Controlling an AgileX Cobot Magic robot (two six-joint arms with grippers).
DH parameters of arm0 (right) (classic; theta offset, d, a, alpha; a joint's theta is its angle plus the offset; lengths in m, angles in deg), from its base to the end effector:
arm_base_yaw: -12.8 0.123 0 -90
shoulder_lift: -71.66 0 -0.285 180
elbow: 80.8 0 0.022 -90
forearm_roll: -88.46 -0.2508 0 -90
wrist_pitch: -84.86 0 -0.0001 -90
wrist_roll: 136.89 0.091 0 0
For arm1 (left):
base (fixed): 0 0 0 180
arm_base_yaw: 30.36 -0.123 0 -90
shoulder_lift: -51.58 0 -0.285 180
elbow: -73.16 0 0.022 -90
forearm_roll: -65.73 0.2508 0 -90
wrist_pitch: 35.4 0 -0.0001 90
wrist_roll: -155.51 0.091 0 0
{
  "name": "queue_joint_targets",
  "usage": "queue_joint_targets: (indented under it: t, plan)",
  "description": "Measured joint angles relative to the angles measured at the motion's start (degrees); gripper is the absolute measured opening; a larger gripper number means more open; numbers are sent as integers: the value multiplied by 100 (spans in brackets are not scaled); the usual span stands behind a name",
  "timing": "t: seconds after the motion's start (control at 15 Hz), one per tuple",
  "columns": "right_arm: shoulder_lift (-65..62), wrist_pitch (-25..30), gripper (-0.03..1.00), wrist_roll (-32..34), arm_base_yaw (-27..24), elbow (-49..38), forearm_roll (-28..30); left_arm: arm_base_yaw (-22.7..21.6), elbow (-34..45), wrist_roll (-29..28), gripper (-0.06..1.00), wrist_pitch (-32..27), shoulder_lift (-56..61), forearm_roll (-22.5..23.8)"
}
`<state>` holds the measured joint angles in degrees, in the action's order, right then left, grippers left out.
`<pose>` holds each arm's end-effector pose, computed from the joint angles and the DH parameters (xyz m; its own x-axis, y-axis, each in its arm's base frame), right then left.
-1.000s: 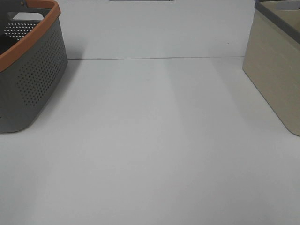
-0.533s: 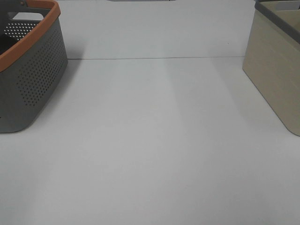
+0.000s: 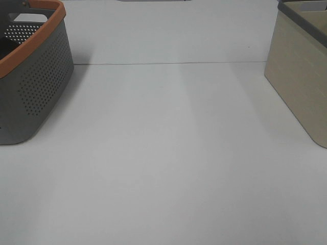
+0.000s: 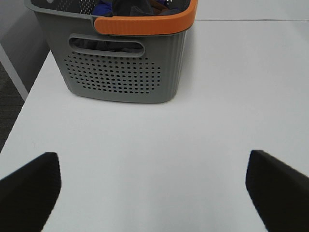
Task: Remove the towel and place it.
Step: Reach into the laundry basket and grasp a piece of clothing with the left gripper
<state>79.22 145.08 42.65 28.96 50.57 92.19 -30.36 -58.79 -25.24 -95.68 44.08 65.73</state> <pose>-0.0034 -0.0063 0.2779 -0.4168 -0.1628 -0.8943 -0.2463 0.9673 -0.0612 -0.0063 0.0000 0.2805 -0.4357 -0.0131 -0.9000 -0.0057 0.9999 -0.0118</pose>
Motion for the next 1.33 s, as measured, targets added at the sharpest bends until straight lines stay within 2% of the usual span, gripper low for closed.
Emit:
queue_joint_targets:
  t: [0.8, 1.07, 1.33]
  plan:
    - [0, 0, 74, 0, 0, 0, 0, 0, 0, -69, 97, 0, 0, 0]
    - [0, 0, 74, 0, 0, 0, 0, 0, -132, -138, 97, 40, 0, 132]
    - [0, 0, 74, 0, 0, 0, 0, 0, -539, -292, 97, 252, -172, 510]
